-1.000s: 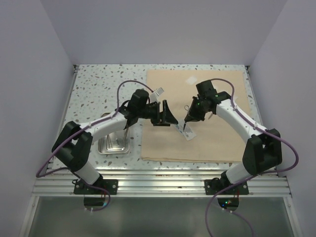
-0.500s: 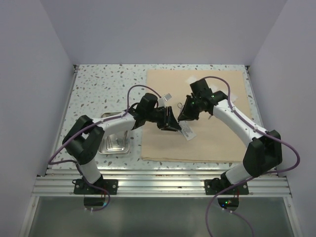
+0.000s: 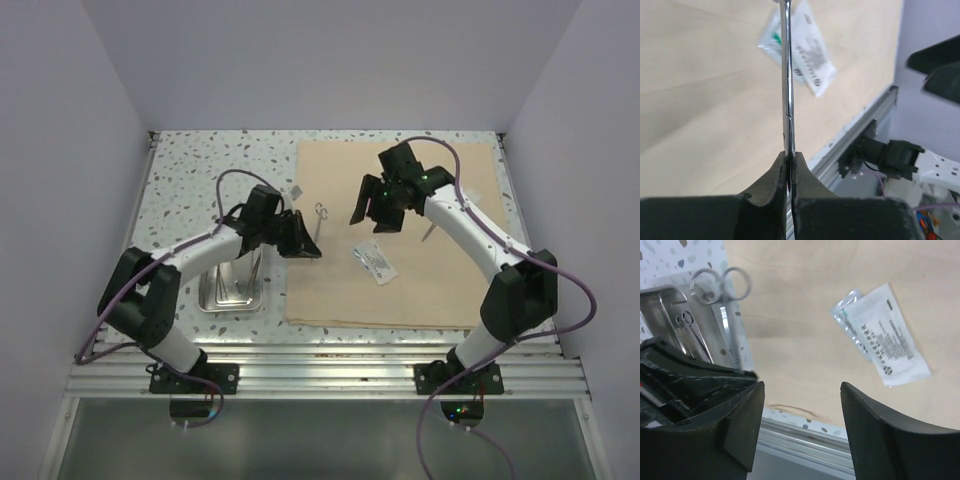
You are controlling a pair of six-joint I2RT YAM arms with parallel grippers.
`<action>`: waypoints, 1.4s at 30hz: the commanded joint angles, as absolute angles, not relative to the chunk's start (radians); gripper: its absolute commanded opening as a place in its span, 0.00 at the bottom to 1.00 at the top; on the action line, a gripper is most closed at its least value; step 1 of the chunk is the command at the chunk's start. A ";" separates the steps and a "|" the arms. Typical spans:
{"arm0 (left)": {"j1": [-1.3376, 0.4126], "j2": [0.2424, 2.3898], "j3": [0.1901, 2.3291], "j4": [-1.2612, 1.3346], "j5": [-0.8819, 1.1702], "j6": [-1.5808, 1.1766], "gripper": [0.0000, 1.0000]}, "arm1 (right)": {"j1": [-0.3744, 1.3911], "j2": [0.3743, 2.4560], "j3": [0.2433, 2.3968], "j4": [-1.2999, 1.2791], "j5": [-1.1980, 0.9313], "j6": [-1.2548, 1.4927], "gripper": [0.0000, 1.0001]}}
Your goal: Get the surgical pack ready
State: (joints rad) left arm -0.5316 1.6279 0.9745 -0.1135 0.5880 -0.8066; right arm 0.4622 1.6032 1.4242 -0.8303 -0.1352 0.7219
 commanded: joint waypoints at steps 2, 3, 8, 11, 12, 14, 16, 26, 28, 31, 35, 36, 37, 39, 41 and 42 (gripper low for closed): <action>-0.446 1.402 0.942 -0.478 0.300 -0.588 0.00 | 0.391 1.664 1.537 -0.897 -0.035 0.606 0.67; -0.439 1.340 0.933 -0.568 0.240 -0.578 0.00 | 0.347 1.672 1.532 -0.890 -0.040 0.588 0.68; -0.411 1.192 0.781 -0.638 0.077 -0.601 0.00 | 0.207 1.746 1.520 -0.873 -0.048 0.545 0.68; -0.365 1.178 0.742 -0.653 0.058 -0.600 0.00 | 0.146 1.796 1.542 -0.864 -0.044 0.509 0.67; -0.348 1.186 0.739 -0.652 0.052 -0.594 0.00 | 0.117 1.830 1.561 -0.871 -0.048 0.505 0.67; -0.331 1.207 0.749 -0.653 0.026 -0.578 0.00 | 0.083 1.864 1.583 -0.882 -0.038 0.489 0.66; -0.313 1.262 0.770 -0.652 0.026 -0.565 0.00 | 0.064 1.907 1.612 -0.891 -0.019 0.482 0.65; -0.247 1.376 0.795 -0.660 0.051 -0.543 0.10 | 0.031 2.055 1.727 -0.931 0.123 0.483 0.50; -0.247 1.370 0.798 -0.666 0.048 -0.543 0.24 | 0.031 2.074 1.729 -0.933 0.136 0.500 0.50; -0.247 1.361 0.811 -0.686 0.041 -0.537 0.41 | 0.031 2.092 1.733 -0.937 0.194 0.515 0.54; -0.247 1.345 0.848 -0.707 0.052 -0.520 0.53 | 0.029 2.118 1.767 -0.917 0.267 0.500 0.57; -0.247 1.342 0.854 -0.710 0.058 -0.517 0.53 | 0.029 2.123 1.772 -0.908 0.276 0.494 0.58; -0.247 1.339 0.862 -0.710 0.063 -0.514 0.53 | 0.028 2.132 1.781 -0.907 0.285 0.488 0.58; -0.248 1.330 0.885 -0.712 0.075 -0.505 0.54 | 0.026 2.158 1.813 -0.905 0.304 0.483 0.57; -0.248 1.322 0.902 -0.712 0.087 -0.497 0.54 | 0.020 2.186 1.842 -0.899 0.298 0.482 0.55; -0.247 1.324 0.907 -0.712 0.092 -0.494 0.54 | 0.018 2.198 1.854 -0.905 0.293 0.480 0.54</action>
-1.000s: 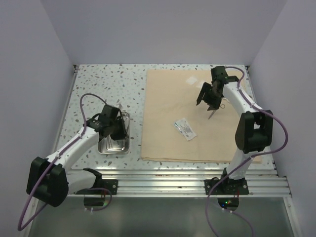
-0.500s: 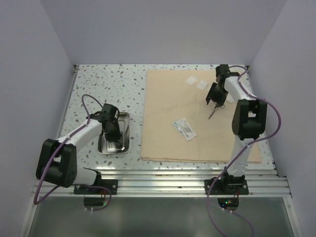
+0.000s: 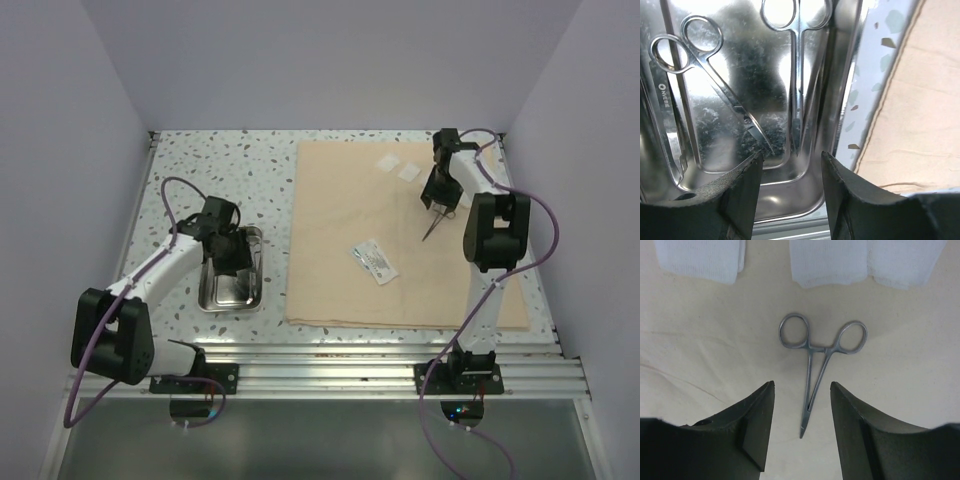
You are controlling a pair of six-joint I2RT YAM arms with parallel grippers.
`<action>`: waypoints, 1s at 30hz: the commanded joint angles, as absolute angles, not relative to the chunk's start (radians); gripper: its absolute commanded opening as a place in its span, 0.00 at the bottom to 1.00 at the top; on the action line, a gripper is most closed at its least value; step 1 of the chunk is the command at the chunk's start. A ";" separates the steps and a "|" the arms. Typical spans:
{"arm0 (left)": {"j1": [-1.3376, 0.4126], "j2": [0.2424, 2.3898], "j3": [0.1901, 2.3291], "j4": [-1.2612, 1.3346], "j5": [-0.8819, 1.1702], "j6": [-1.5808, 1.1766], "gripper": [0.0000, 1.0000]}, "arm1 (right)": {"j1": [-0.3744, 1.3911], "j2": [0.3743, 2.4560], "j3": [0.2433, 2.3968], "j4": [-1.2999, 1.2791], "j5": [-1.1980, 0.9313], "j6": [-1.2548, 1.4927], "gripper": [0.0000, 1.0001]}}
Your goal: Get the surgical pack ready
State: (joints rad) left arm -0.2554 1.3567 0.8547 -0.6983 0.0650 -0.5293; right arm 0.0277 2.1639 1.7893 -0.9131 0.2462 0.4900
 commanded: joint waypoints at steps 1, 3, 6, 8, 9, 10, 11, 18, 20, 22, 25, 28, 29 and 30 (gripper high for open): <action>-0.248 1.324 0.910 -0.712 0.095 -0.492 0.54 | 0.017 2.210 1.871 -0.928 0.291 0.488 0.52; -0.247 1.325 0.922 -0.710 0.106 -0.485 0.54 | 0.017 2.232 1.898 -0.924 0.290 0.489 0.50; -0.247 1.325 0.942 -0.710 0.104 -0.474 0.54 | 0.015 2.243 1.899 -0.896 0.290 0.483 0.44; -0.247 1.328 0.951 -0.709 0.106 -0.469 0.54 | 0.015 2.253 1.914 -0.903 0.284 0.485 0.40; -0.247 1.333 0.953 -0.712 0.107 -0.466 0.54 | 0.015 2.259 1.917 -0.907 0.275 0.485 0.39; -0.247 1.333 0.956 -0.712 0.107 -0.465 0.54 | 0.015 2.263 1.919 -0.914 0.267 0.494 0.38; -0.247 1.339 0.957 -0.710 0.110 -0.465 0.53 | 0.015 2.263 1.911 -0.916 0.264 0.498 0.38; -0.247 1.361 0.963 -0.704 0.124 -0.462 0.53 | 0.015 2.232 1.850 -0.902 0.261 0.500 0.37; -0.247 1.362 0.965 -0.703 0.129 -0.462 0.53 | 0.015 2.227 1.835 -0.894 0.259 0.495 0.36; -0.247 1.365 0.966 -0.703 0.132 -0.463 0.53 | 0.015 2.227 1.821 -0.876 0.253 0.486 0.35; -0.247 1.364 0.973 -0.707 0.135 -0.462 0.53 | 0.015 2.235 1.813 -0.858 0.241 0.485 0.33; -0.247 1.362 0.976 -0.713 0.137 -0.460 0.53 | 0.014 2.252 1.816 -0.859 0.233 0.489 0.31; -0.247 1.362 0.974 -0.713 0.138 -0.460 0.53 | 0.014 2.255 1.813 -0.862 0.230 0.492 0.29; -0.248 1.361 0.974 -0.715 0.138 -0.460 0.53 | 0.009 2.256 1.810 -0.862 0.223 0.502 0.28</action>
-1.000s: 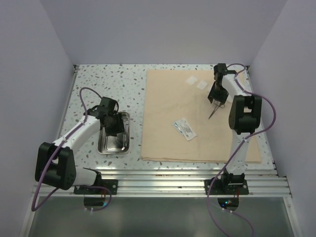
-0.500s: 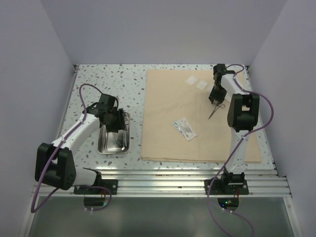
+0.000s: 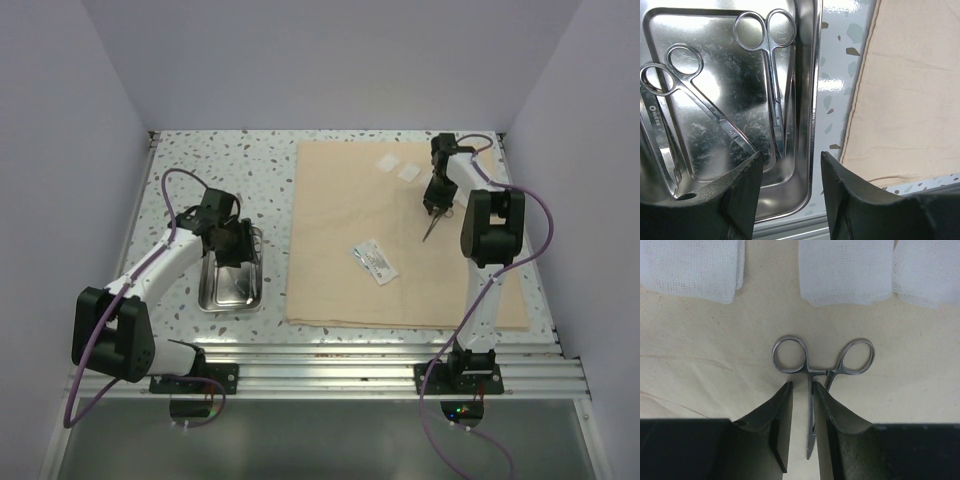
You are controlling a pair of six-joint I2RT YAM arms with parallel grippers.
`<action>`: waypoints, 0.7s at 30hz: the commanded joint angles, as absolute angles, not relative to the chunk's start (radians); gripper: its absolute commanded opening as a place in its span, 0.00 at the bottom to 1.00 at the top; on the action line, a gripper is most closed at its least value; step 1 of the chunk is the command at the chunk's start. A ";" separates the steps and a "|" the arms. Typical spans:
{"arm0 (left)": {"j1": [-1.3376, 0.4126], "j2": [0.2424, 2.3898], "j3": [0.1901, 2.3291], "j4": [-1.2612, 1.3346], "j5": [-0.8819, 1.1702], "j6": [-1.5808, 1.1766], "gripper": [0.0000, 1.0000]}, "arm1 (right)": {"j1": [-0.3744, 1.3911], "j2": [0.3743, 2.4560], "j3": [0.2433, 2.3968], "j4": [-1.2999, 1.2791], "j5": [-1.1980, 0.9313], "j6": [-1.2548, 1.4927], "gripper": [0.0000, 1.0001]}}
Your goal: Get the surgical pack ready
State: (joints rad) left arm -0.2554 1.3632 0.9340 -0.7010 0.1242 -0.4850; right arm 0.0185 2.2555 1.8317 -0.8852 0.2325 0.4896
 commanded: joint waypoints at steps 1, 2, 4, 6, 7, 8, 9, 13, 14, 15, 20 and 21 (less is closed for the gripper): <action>-0.247 1.361 0.974 -0.715 0.141 -0.460 0.53 | 0.006 2.256 1.793 -0.858 0.221 0.506 0.27; -0.247 1.359 0.974 -0.716 0.146 -0.462 0.53 | 0.005 2.252 1.781 -0.853 0.215 0.511 0.25; -0.248 1.362 0.976 -0.713 0.159 -0.459 0.53 | 0.003 2.237 1.731 -0.824 0.192 0.522 0.22; -0.249 1.362 0.976 -0.709 0.195 -0.453 0.53 | -0.032 2.217 1.698 -0.807 0.172 0.531 0.13; -0.249 1.356 0.977 -0.701 0.207 -0.453 0.53 | -0.035 2.207 1.674 -0.793 0.170 0.531 0.09; -0.249 1.350 0.979 -0.696 0.227 -0.451 0.53 | -0.037 2.200 1.664 -0.787 0.170 0.529 0.06; -0.247 1.341 0.982 -0.689 0.244 -0.451 0.53 | -0.038 2.178 1.651 -0.778 0.173 0.523 0.01; -0.249 1.328 0.991 -0.683 0.264 -0.454 0.53 | -0.038 2.140 1.657 -0.787 0.166 0.508 0.00; -0.247 1.327 0.994 -0.683 0.273 -0.454 0.54 | -0.038 2.134 1.661 -0.793 0.163 0.502 0.00; -0.247 1.325 0.997 -0.681 0.284 -0.456 0.54 | -0.040 2.126 1.666 -0.799 0.160 0.500 0.00; -0.249 1.304 1.009 -0.644 0.367 -0.469 0.56 | -0.038 2.039 1.651 -0.807 0.117 0.489 0.00; -0.249 1.299 1.011 -0.638 0.373 -0.474 0.58 | -0.037 2.027 1.644 -0.811 0.107 0.488 0.00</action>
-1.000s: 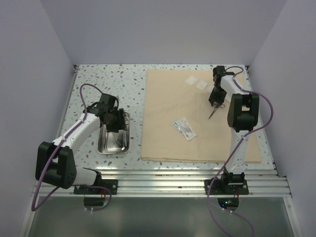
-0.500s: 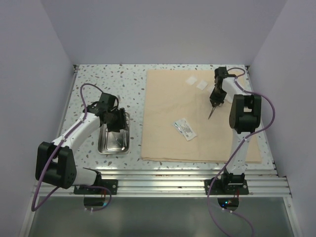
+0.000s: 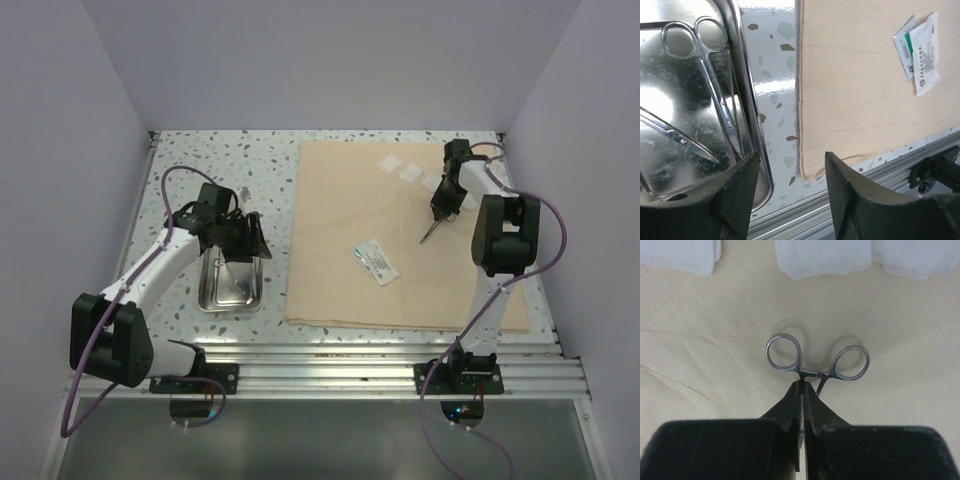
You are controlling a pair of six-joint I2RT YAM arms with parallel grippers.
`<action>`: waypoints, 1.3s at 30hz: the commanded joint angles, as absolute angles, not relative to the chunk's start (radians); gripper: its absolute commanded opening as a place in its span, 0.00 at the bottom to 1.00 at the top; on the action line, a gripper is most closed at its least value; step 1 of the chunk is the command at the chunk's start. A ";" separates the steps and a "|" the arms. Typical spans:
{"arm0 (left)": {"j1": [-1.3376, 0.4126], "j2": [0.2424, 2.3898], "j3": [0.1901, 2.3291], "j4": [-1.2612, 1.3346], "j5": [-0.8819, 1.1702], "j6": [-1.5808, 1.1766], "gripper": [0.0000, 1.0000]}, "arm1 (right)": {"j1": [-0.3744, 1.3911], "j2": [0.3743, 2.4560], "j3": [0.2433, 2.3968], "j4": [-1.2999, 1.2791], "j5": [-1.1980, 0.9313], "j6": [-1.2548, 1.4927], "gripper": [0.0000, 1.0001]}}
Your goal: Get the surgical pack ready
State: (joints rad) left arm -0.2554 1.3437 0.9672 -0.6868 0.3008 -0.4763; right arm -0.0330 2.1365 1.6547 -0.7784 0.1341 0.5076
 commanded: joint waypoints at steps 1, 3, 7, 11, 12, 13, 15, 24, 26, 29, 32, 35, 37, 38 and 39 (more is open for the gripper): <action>-0.250 1.292 1.011 -0.631 0.386 -0.482 0.59 | -0.038 2.014 1.638 -0.810 0.097 0.488 0.00; -0.250 1.275 1.009 -0.612 0.400 -0.486 0.62 | -0.035 1.973 1.620 -0.810 0.060 0.485 0.00; -0.252 1.258 1.006 -0.562 0.483 -0.529 0.65 | -0.011 1.904 1.591 -0.811 0.009 0.491 0.00; -0.287 1.241 0.973 -0.404 0.560 -0.618 0.69 | 0.111 1.830 1.578 -0.827 -0.018 0.515 0.00; -0.299 1.243 0.966 -0.375 0.571 -0.641 0.71 | 0.141 1.803 1.578 -0.831 -0.028 0.523 0.00; -0.313 1.246 0.962 -0.342 0.589 -0.687 0.71 | 0.171 1.787 1.577 -0.834 -0.049 0.534 0.00; -0.362 1.264 0.954 -0.249 0.601 -0.730 0.72 | 0.259 1.746 1.569 -0.821 -0.077 0.567 0.00; -0.499 1.385 1.006 -0.098 0.563 -0.816 0.72 | 0.521 1.658 1.601 -0.825 -0.166 0.649 0.00; -0.509 1.405 1.012 -0.092 0.554 -0.819 0.72 | 0.551 1.635 1.597 -0.824 -0.173 0.666 0.00; -0.525 1.422 1.008 -0.066 0.552 -0.839 0.72 | 0.586 1.614 1.594 -0.822 -0.181 0.681 0.00; -0.546 1.433 0.999 -0.023 0.558 -0.865 0.70 | 0.614 1.609 1.589 -0.825 -0.184 0.686 0.00; -0.568 1.448 0.989 0.018 0.572 -0.887 0.67 | 0.629 1.600 1.582 -0.819 -0.187 0.693 0.00; -0.581 1.454 0.977 0.041 0.577 -0.902 0.65 | 0.635 1.601 1.585 -0.818 -0.189 0.693 0.00; -0.586 1.457 0.974 0.049 0.580 -0.911 0.63 | 0.637 1.603 1.586 -0.818 -0.189 0.693 0.00; -0.587 1.457 0.970 0.051 0.581 -0.917 0.59 | 0.637 1.601 1.586 -0.819 -0.192 0.693 0.00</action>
State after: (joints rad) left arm -0.5739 1.4517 0.9703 -0.0467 0.5591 -0.8776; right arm 0.6331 1.6444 1.5761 -0.8135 -0.1680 0.6750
